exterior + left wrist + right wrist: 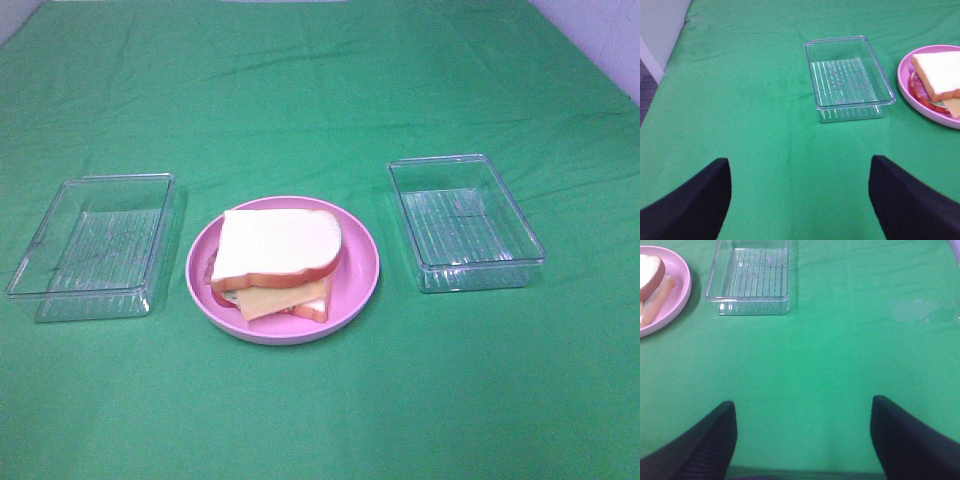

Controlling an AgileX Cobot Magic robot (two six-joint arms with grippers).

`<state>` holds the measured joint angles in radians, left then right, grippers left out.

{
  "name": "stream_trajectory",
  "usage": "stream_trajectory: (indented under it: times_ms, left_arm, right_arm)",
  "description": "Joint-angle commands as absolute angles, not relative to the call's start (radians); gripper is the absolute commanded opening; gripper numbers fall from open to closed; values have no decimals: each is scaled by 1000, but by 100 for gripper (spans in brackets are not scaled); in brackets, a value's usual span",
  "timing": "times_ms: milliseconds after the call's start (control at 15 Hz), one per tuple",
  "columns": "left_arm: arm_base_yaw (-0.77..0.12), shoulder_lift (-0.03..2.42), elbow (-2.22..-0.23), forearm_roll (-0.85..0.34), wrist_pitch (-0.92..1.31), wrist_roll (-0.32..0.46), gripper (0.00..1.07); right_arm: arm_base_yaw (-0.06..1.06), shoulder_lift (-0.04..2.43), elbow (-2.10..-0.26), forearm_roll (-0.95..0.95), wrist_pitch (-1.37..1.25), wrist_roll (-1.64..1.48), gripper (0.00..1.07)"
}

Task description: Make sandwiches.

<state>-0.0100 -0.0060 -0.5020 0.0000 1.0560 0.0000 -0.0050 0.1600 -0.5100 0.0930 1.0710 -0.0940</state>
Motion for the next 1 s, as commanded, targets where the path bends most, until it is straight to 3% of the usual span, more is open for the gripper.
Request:
stream_trajectory:
  times_ms: [67,1000]
  left_arm:
    - [16,-25,-499,-7,1046,5,73]
    - [14,-25,-499,-38,1046,14,73]
  right_arm:
    - [-13,149,-506,91,1061,-106,71]
    - [-12,43,-506,91,1061,-106,71]
